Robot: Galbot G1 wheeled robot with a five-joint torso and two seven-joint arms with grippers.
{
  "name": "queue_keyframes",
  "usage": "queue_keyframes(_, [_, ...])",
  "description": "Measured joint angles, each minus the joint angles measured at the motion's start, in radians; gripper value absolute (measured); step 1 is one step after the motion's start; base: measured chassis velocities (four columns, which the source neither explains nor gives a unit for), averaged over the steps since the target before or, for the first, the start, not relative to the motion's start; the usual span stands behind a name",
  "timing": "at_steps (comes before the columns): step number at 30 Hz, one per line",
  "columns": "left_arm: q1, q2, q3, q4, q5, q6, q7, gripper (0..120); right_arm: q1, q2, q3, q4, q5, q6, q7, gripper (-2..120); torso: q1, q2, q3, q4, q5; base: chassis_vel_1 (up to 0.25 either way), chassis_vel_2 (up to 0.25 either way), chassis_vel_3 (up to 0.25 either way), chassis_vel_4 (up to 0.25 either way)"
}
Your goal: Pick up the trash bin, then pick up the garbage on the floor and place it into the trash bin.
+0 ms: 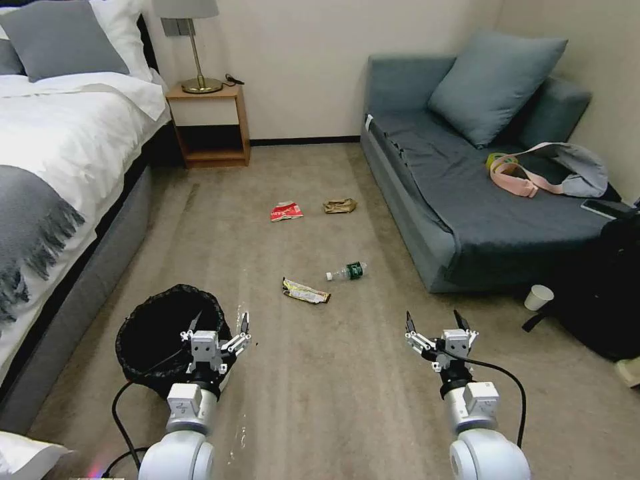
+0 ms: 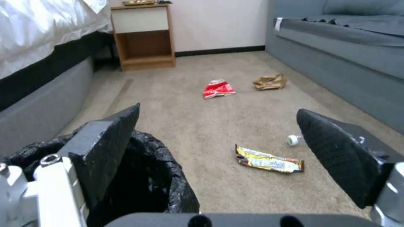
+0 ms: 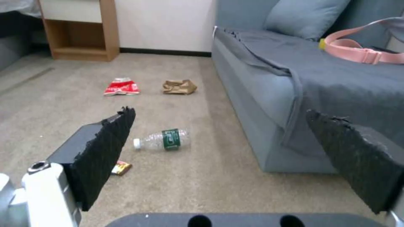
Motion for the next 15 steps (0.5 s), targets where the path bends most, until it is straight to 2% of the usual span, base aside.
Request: queue_keyframes(15, [0.0,0.0,0.0,0.0,0.0,0.0,0.0,100,0.0,0.0,0.0,0.0,0.0,0.0,0.0,100,0.0,0.0,0.0,0.0,0.0,0.0,0.0,0.0,0.0])
